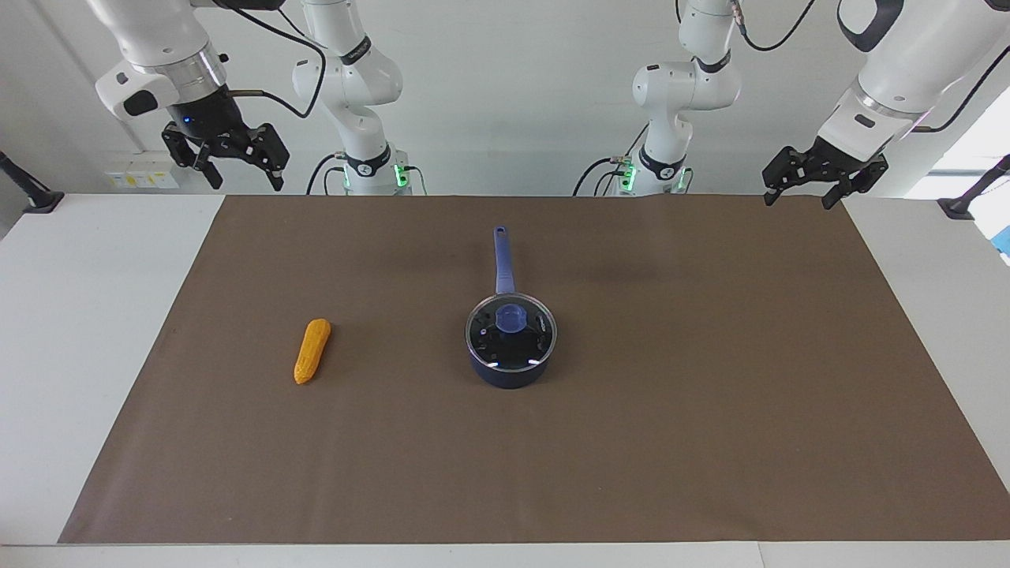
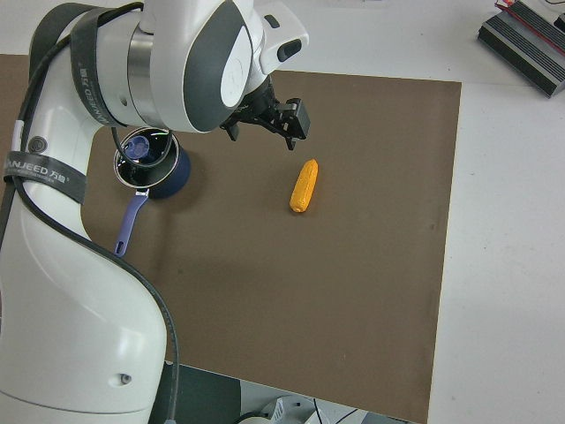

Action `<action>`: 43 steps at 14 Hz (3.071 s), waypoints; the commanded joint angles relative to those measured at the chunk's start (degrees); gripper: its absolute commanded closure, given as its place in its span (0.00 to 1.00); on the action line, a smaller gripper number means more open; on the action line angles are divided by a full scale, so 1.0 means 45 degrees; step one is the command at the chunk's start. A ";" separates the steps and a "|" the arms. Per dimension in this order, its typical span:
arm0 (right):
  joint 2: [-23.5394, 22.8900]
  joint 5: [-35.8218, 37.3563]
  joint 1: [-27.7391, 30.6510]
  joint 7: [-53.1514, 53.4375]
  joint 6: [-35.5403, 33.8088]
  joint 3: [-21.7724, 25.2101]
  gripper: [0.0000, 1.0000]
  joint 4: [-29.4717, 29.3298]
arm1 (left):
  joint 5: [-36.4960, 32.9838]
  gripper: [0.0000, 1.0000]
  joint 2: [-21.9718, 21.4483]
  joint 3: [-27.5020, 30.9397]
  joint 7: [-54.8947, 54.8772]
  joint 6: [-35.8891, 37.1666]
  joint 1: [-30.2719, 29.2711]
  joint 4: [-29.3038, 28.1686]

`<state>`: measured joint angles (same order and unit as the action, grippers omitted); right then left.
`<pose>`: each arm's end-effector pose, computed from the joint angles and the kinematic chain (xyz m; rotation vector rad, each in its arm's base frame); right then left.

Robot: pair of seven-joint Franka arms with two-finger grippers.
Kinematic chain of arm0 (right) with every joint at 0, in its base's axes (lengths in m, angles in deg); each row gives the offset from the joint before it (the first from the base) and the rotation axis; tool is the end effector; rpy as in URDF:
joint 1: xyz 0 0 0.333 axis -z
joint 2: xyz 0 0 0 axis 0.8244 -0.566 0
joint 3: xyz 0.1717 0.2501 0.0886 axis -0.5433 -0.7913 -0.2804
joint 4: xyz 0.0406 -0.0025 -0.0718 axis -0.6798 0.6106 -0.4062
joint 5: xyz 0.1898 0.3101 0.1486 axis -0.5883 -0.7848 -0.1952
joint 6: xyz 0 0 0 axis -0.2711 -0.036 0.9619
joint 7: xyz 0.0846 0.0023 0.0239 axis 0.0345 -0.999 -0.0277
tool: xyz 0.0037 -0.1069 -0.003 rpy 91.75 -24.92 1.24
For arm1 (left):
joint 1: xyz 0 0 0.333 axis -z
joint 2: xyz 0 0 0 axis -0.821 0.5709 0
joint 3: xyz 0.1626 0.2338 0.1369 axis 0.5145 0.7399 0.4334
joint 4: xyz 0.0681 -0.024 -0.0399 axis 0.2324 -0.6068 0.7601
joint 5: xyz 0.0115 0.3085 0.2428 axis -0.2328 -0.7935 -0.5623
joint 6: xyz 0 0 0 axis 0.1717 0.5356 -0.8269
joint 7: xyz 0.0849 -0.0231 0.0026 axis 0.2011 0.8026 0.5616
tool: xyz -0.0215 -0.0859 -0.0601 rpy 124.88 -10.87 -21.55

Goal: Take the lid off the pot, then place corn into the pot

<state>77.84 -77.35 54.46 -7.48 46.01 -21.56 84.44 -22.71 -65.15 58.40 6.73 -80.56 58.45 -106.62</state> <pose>0.5239 -0.0222 0.6570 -3.1257 0.1095 0.0032 0.5356 -0.0248 0.6334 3.1087 -0.1857 -0.1420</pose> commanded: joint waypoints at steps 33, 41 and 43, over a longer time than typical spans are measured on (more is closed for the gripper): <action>-0.5251 -0.0132 -0.0130 -0.0934 1.0042 -0.0049 0.00 0.4122 | -0.0246 0.00 0.4343 -0.0218 0.6961 -0.5562 0.6402 0.0669; -0.5427 -0.0132 -0.0115 -0.1030 1.0966 -0.0029 0.00 0.4810 | -0.0597 0.00 0.5477 -0.0218 0.9071 -0.7203 0.7223 0.1430; -0.5427 -0.0132 0.0100 -0.1070 1.0966 -0.0029 0.00 0.4829 | -0.0578 0.00 0.5535 -0.0218 0.9404 -0.7419 0.7243 0.1546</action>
<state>52.93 -77.39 53.53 -10.08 94.21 -21.40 105.07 -24.06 -41.33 56.54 46.75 -113.16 89.98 -101.63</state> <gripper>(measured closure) 0.000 0.000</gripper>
